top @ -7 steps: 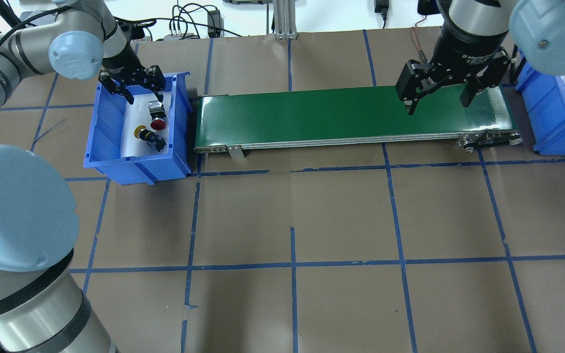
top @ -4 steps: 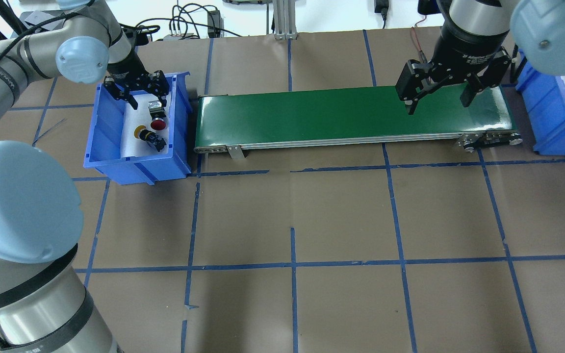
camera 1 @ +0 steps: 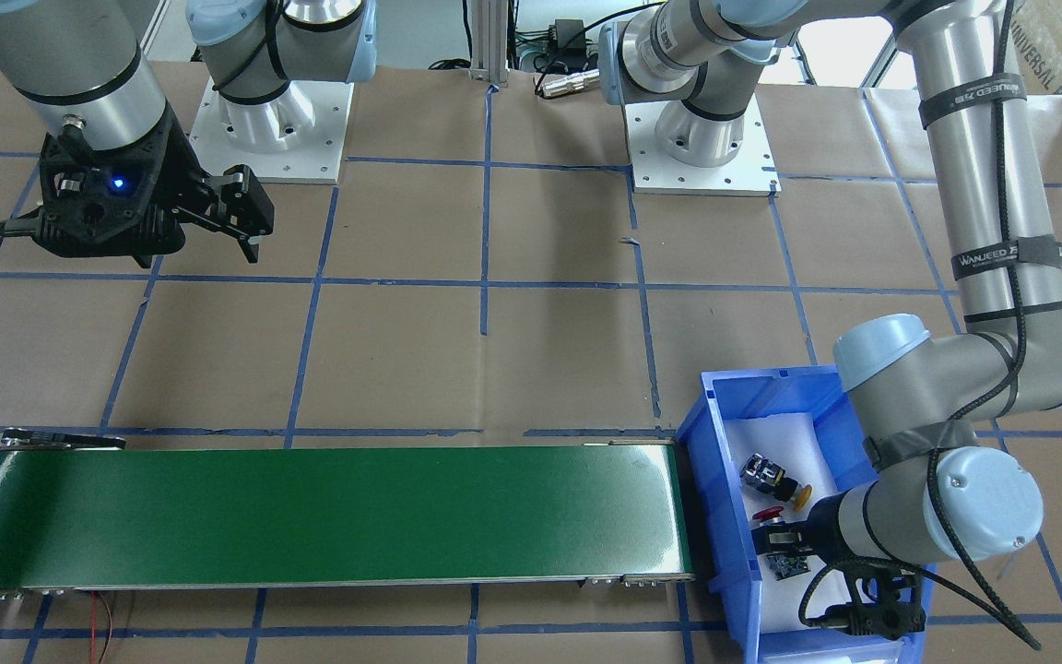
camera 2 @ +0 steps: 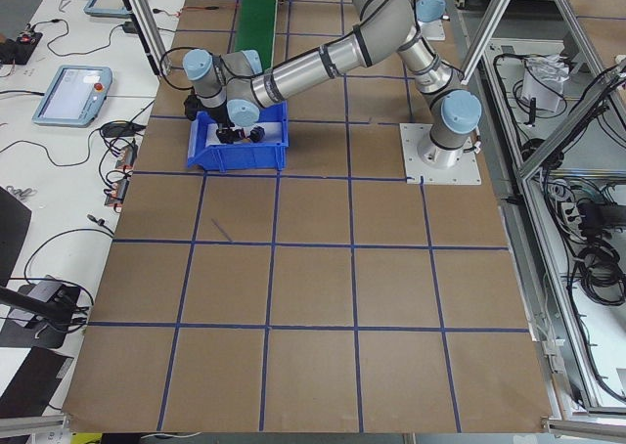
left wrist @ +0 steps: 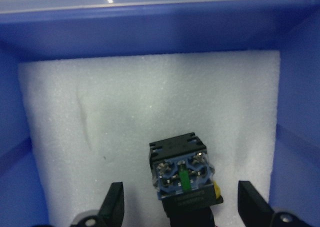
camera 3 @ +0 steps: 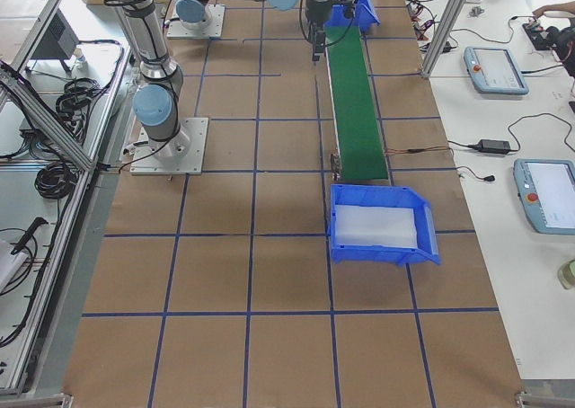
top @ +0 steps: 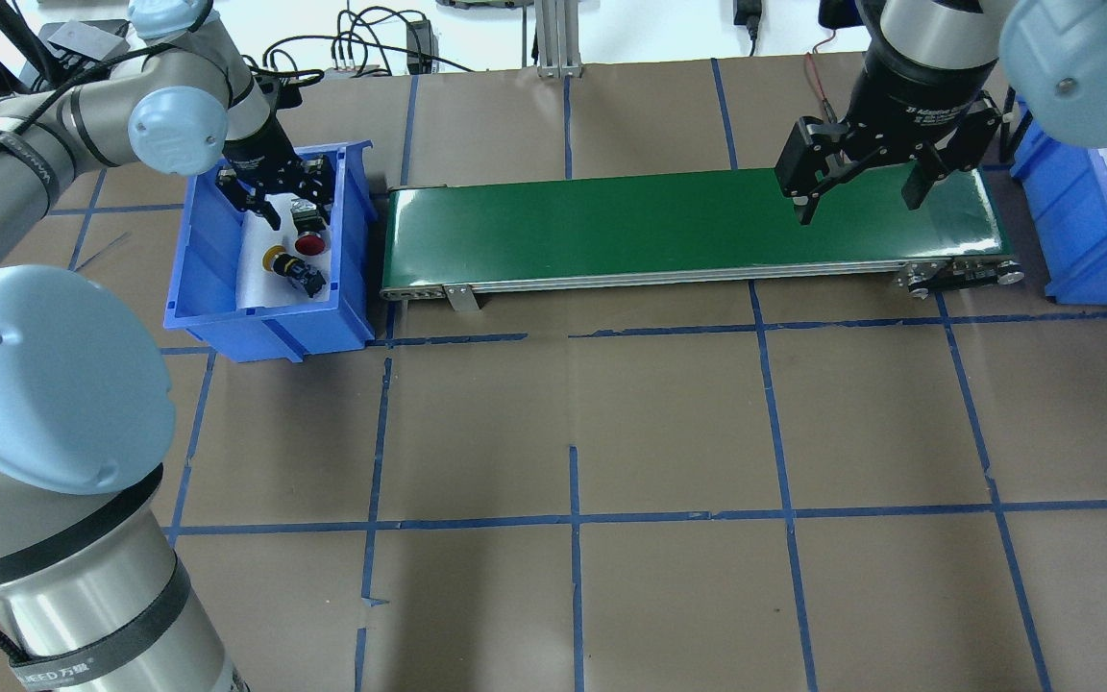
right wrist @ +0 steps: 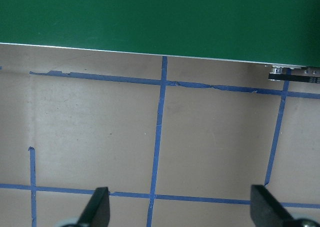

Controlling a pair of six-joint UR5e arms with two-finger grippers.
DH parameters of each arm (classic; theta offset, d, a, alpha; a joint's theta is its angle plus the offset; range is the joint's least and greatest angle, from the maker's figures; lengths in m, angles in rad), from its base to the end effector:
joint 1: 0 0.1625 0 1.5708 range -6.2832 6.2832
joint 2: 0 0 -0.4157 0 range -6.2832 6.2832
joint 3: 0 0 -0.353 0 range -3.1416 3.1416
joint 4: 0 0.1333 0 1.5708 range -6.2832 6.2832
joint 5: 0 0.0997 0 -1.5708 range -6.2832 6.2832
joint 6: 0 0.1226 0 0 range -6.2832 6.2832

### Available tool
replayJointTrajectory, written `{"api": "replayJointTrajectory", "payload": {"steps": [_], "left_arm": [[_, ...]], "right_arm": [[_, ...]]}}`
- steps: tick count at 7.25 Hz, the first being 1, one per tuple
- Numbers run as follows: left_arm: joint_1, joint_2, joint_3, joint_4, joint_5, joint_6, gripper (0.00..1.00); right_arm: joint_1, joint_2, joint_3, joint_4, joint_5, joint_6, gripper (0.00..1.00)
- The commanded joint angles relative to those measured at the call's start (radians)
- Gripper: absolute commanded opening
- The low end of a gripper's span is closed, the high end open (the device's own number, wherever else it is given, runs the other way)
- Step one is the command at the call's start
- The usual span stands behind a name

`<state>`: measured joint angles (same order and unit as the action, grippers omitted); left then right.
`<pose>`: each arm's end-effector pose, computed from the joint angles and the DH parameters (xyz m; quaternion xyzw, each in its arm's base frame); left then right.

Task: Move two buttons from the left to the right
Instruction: 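Lower the left gripper and grasp the red button's black block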

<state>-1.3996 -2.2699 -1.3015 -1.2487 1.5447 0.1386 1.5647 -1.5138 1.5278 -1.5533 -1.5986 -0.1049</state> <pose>-0.0196 -0.6878 0.2010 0.0170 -0.9983 -0.0512 0.0212 0.1270 -0.4732 0.4470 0.0496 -0.9985 -0.0165 0.0130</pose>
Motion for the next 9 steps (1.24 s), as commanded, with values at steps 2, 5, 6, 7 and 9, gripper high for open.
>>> {"api": "replayJointTrajectory", "payload": {"steps": [2, 5, 6, 7, 9], "left_arm": [[0.001, 0.001, 0.010, 0.000, 0.011, 0.001, 0.25], [-0.001, 0.091, 0.016, -0.072, 0.015, 0.003, 0.23], [-0.002, 0.151, 0.016, -0.139, 0.017, 0.001, 0.23], [-0.009, 0.215, 0.016, -0.203, 0.014, -0.002, 0.24], [-0.048, 0.309, 0.014, -0.244, 0.008, -0.077, 0.27]], "right_arm": [[0.000, 0.000, 0.000, 0.001, 0.000, 0.001, 1.00], [0.000, 0.000, 0.002, 0.001, -0.001, -0.001, 1.00], [0.000, 0.001, 0.003, -0.001, -0.004, -0.001, 1.00], [0.000, 0.000, 0.003, -0.001, -0.003, -0.001, 1.00], [0.000, 0.000, 0.003, -0.001, -0.003, -0.001, 1.00]]}}
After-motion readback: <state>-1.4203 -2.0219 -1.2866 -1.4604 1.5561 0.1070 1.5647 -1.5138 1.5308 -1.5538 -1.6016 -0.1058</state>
